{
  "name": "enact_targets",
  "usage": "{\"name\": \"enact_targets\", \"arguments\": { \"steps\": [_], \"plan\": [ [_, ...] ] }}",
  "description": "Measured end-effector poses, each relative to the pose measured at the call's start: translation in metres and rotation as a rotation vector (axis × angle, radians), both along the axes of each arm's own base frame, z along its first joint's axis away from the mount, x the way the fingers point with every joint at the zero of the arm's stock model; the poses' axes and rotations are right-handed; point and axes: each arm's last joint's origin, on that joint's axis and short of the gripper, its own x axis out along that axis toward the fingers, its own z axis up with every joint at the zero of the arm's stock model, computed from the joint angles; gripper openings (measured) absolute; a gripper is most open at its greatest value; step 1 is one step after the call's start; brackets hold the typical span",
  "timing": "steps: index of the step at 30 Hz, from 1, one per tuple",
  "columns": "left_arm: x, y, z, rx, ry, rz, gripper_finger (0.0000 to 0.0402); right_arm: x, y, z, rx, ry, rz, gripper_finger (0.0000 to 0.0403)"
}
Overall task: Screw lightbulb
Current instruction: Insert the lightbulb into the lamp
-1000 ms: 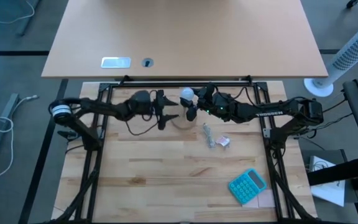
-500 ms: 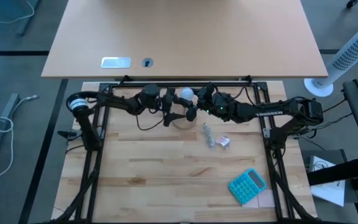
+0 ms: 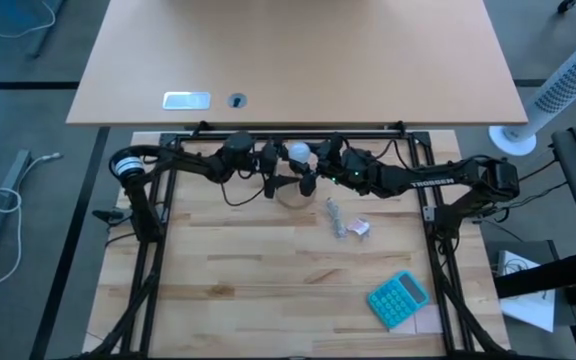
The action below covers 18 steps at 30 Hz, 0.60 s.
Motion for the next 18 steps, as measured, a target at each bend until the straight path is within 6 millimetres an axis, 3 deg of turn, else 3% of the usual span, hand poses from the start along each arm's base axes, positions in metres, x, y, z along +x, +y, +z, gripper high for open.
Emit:
{"name": "enact_targets", "arguments": {
  "steps": [9,18],
  "plan": [
    [0.0007,0.0026,-0.0005,-0.036,-0.004,-0.02,0.0167,0.0002,0.0006,0.0001,-0.006,0.004,0.019,0.0248],
    [0.0004,0.0049,-0.0003,-0.07,0.002,0.043,0.0167,0.0,0.0002,0.0004,0.001,-0.006,0.007,0.0244]
  ]
}}
